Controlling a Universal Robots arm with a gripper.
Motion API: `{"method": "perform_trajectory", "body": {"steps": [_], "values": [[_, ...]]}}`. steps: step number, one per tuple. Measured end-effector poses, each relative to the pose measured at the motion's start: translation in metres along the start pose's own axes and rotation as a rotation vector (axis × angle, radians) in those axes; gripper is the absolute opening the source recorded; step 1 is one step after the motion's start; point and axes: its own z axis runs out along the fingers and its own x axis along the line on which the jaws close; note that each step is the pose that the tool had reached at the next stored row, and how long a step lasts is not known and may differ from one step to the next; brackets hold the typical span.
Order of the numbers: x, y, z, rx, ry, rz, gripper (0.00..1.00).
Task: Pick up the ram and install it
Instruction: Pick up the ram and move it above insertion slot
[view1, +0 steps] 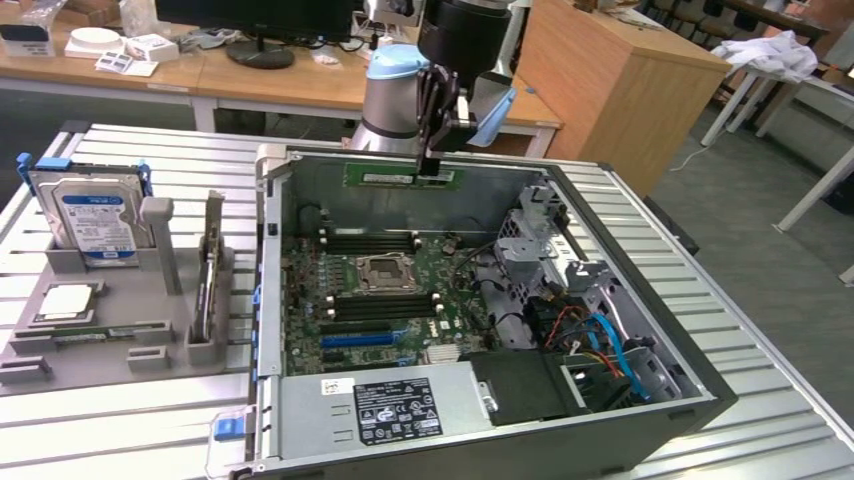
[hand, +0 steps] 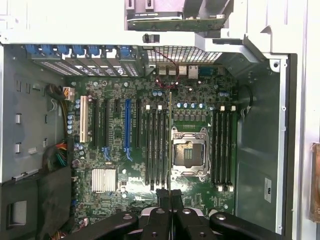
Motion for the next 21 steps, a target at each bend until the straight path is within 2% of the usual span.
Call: {"method": "perform_trajectory", "body": {"steps": [8,21], "values": [[0.000,0.0010,0.0033,0.0003,0.0000,0.000,0.12],[0.000,0.0010,0.0171,0.0004,-0.0001,0.000,0.12]]}}
